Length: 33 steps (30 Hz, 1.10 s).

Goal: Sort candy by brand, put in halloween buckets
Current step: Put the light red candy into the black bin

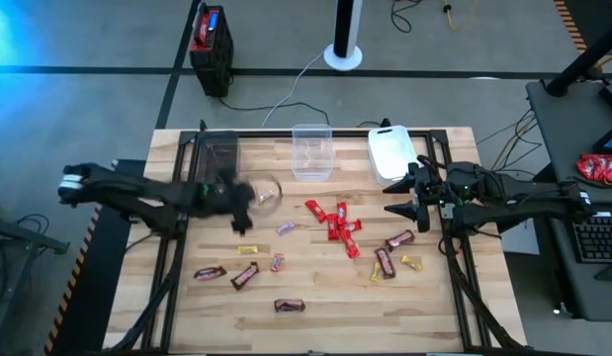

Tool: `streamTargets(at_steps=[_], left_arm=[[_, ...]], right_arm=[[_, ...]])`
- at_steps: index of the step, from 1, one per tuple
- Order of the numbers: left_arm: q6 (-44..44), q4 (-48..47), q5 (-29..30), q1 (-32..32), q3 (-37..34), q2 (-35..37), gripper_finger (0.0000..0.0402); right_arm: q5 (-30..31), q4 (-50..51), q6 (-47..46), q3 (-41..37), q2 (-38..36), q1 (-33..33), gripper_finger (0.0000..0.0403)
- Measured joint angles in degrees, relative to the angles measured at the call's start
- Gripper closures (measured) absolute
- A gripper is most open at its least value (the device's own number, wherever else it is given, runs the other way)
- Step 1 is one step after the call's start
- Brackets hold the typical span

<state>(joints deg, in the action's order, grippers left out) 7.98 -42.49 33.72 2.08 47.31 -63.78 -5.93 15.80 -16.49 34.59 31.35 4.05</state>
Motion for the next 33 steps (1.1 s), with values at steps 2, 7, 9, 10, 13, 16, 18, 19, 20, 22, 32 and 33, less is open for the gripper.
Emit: streamTargets(at_steps=[2, 7, 9, 10, 13, 16, 18, 19, 20, 22, 32, 33], left_arm=[[-0.1, -2.3, -0.8, -6.7, 2.2, 3.0, 0.0396], [-1.5, -3.6, -10.0, -27.9, 4.8, 7.5, 0.0396], [-1.8, -3.6, -16.0, -37.4, 4.9, 7.6, 0.0396], [-1.8, -3.6, -19.0, -42.1, 4.8, 7.2, 0.0396], [-2.2, -3.3, -28.7, -53.2, 3.8, 5.0, 0.0396], [-3.8, -2.2, -33.1, -57.4, 2.0, 3.2, 0.0396], [-4.7, -2.2, -30.8, -58.2, 1.2, 2.2, 0.0396], [-5.2, -2.5, -30.0, -58.4, 0.9, 1.8, 0.0396], [-5.5, -2.5, -29.7, -58.4, 0.7, 1.4, 0.0396], [-5.8, -2.2, -29.9, -58.2, 0.6, 0.8, 0.0396], [-6.0, -2.0, -28.5, -58.2, 0.5, -0.5, 0.0335], [-6.0, -2.0, -28.4, -58.2, 0.5, -0.4, 0.0324]], right_arm=[[0.0, -0.3, 0.2, 0.0, 0.0, 0.0, 0.0138], [0.1, -0.3, 0.7, 0.0, 0.0, 0.0, 0.0138], [0.1, -0.3, 0.6, 0.0, 0.0, 0.0, 0.0138], [0.1, -0.3, 0.6, 0.0, 0.0, 0.0, 0.0138], [0.1, -0.3, 0.6, 0.0, 0.0, 0.0, 0.0138], [0.1, -0.3, 0.4, 0.0, 0.0, 0.0, 0.0138], [0.1, -0.3, 0.0, 0.0, 0.0, 0.0, 0.0138], [0.1, -0.3, -0.1, 0.0, 0.0, 0.0, 0.0138], [0.1, -0.3, -0.1, 0.0, 0.0, 0.0, 0.0138], [0.1, -0.3, -0.1, 0.0, 0.0, 0.0, 0.0138], [0.1, -0.2, 0.0, 0.0, 0.0, 0.0, 0.0138], [0.1, -0.2, 0.0, 0.0, 0.0, 0.0, 0.0138]])
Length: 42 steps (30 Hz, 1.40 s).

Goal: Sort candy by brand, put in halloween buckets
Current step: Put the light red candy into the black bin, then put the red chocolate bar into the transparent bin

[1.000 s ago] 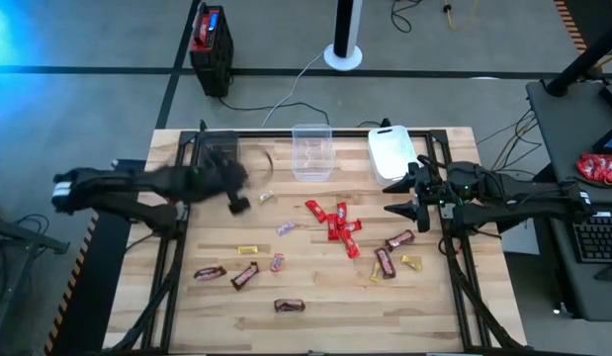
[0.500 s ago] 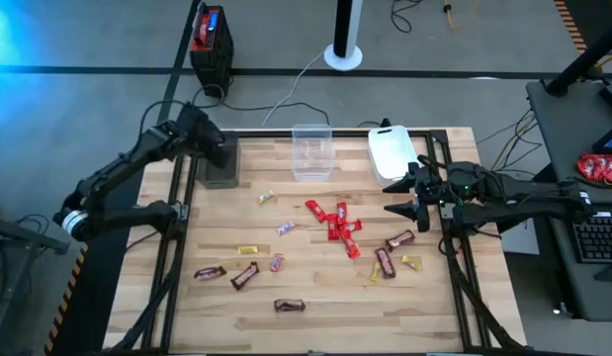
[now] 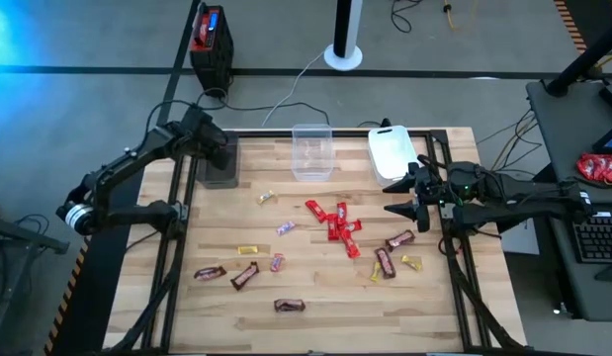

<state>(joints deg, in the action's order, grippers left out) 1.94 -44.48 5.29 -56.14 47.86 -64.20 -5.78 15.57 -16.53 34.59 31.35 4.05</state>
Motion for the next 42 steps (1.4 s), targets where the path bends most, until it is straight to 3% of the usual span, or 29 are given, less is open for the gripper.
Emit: streamTargets(at_steps=[7, 12, 20, 26, 31, 34, 38, 42], left_arm=[[-1.1, 0.1, 0.0, 0.1, 0.0, 1.0, 0.0266], [-0.7, 0.7, -1.2, 4.4, 0.0, 4.7, 0.0256], [3.5, 5.9, -1.2, 25.2, 0.0, 15.6, 0.0273], [6.3, 6.9, 8.4, 44.1, -1.1, 21.8, 0.0276], [7.7, 12.5, 17.3, 57.7, -5.9, 25.5, 0.0277], [7.1, 15.5, 22.1, 63.3, -8.9, 27.1, 0.0277], [6.7, 16.5, 26.4, 67.3, -11.4, 29.1, 0.0277], [8.3, 16.6, 26.7, 68.1, -13.3, 30.9, 0.0277]], right_arm=[[0.0, 0.0, -0.4, 0.0, 0.0, 0.0, 0.0138], [3.3, 0.0, -4.2, 0.0, 0.0, 0.0, 0.0138], [5.9, -6.6, -9.6, 0.3, 5.2, 0.0, 0.0138], [5.9, -6.2, -11.7, 6.0, 15.6, -0.1, 0.0138], [6.6, 0.7, -12.7, 15.3, 26.5, -0.1, 0.0138], [10.1, 11.5, -16.0, 22.2, 33.6, -0.1, 0.0138], [13.8, 27.6, -21.6, 32.4, 42.7, -0.2, 0.0138], [14.7, 35.0, -24.0, 40.1, 51.4, -0.2, 0.0138]])
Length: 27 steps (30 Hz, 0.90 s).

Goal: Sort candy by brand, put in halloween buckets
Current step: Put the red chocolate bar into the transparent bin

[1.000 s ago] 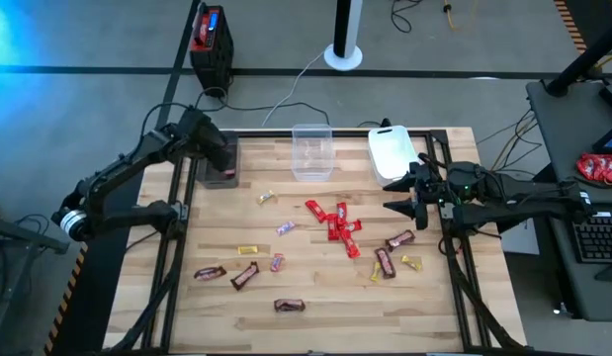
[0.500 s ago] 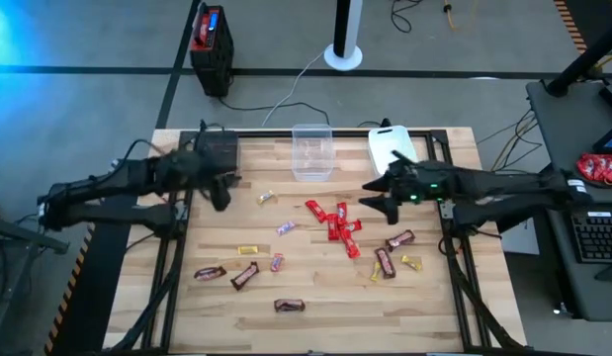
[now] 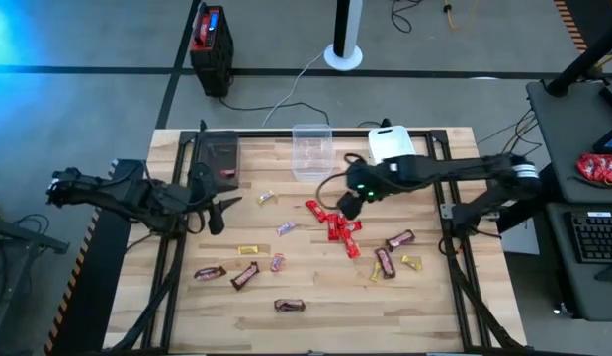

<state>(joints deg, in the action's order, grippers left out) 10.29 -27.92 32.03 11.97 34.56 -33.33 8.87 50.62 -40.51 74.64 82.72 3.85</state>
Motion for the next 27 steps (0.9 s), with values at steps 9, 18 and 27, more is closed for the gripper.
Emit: streamTargets(at_steps=[9, 18, 27], left_arm=[[1.4, 1.2, 0.1, 0.0, -2.2, 4.5, 0.0277], [2.8, 1.4, 0.1, 0.0, -3.5, 7.2, 0.0277], [2.7, 1.9, 0.1, 0.0, -3.5, 7.0, 0.0277]], right_arm=[[-4.8, -1.3, 4.5, 8.4, 17.8, -0.2, 0.0138], [-4.4, -2.1, 7.4, 16.1, 32.6, 1.0, 0.0138], [-2.8, -2.1, 9.7, 19.8, 37.7, 1.6, 0.0138]])
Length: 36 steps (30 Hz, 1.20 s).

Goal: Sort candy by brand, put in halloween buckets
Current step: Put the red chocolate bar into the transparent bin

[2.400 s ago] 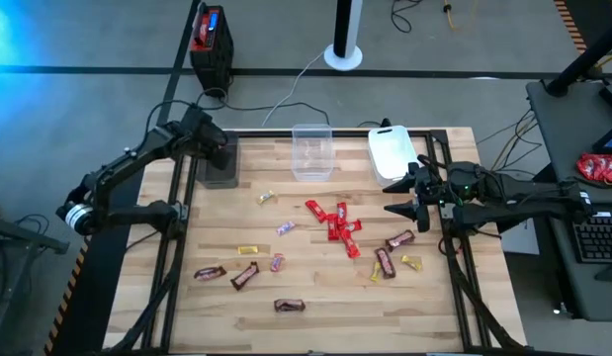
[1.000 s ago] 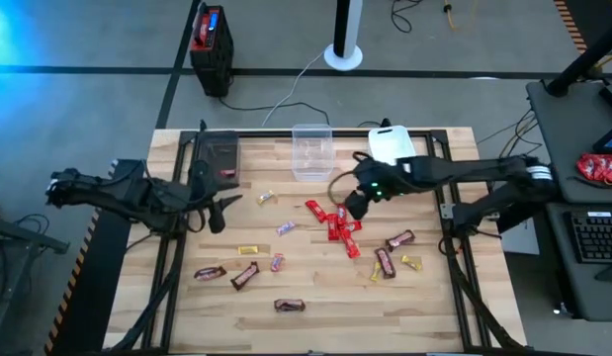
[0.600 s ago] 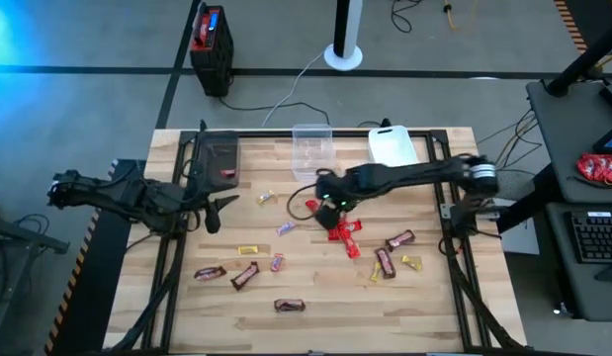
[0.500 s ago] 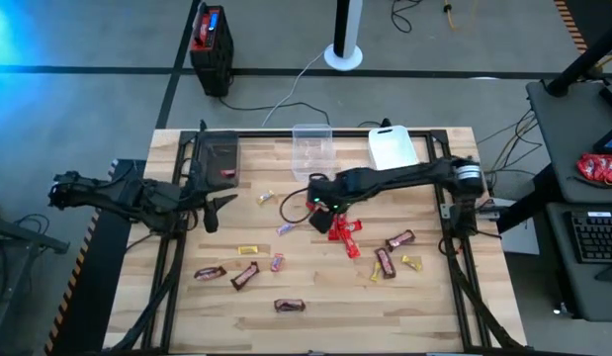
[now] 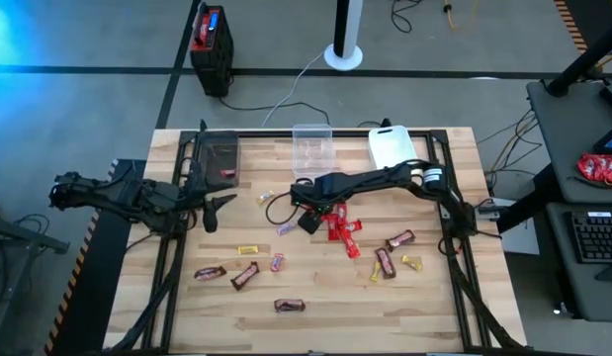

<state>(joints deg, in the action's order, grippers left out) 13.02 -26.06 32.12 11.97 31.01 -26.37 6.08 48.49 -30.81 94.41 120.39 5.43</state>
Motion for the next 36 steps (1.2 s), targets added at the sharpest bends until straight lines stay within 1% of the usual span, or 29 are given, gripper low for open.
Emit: streamTargets(at_steps=[4, 7, 10, 16, 19, 22, 26, 32, 34, 36], left_arm=[[0.0, 0.0, 0.0, 0.0, 0.0, -0.1, 0.0277], [0.0, 0.0, 0.0, 0.0, -0.1, -0.4, 0.0277], [0.0, 0.0, 0.0, 0.0, -0.1, -1.0, 0.0277], [0.0, 0.6, 0.0, 0.0, -0.1, -2.4, 0.0277], [0.0, 0.8, 0.0, 0.0, -0.1, -3.3, 0.0277], [0.1, 1.3, 0.0, 0.0, -0.1, -4.0, 0.0277], [0.1, 1.7, 0.1, 0.0, -0.1, -4.8, 0.0277], [0.1, 2.4, 0.1, 0.0, -0.1, -5.2, 0.0277], [0.1, 2.9, 0.1, 0.0, -0.1, -5.2, 0.0277], [-0.1, 3.4, 0.1, 0.0, -0.1, -5.1, 0.0277]], right_arm=[[0.0, -1.1, 0.0, 0.0, 0.5, 0.3, 0.0147], [-0.2, -1.3, 0.4, 0.0, 1.2, 0.4, 0.0176], [-1.0, -1.6, 0.9, -0.2, 1.2, 0.5, 0.0223], [-1.5, -2.7, 2.8, -0.4, 1.1, 0.5, 0.0338], [-1.4, -2.8, 4.0, 0.2, 1.1, 0.5, 0.0371], [-1.4, -2.8, 4.7, 0.8, 1.1, 0.5, 0.0376], [-1.5, -1.0, 5.4, 2.6, 0.6, 0.5, 0.0362], [-1.3, 1.0, 9.3, 7.2, -3.9, 1.0, 0.0364], [-0.1, 1.1, 10.9, 9.0, -5.6, 1.7, 0.0367], [2.4, 1.3, 12.2, 10.5, -7.4, 2.8, 0.0368]])
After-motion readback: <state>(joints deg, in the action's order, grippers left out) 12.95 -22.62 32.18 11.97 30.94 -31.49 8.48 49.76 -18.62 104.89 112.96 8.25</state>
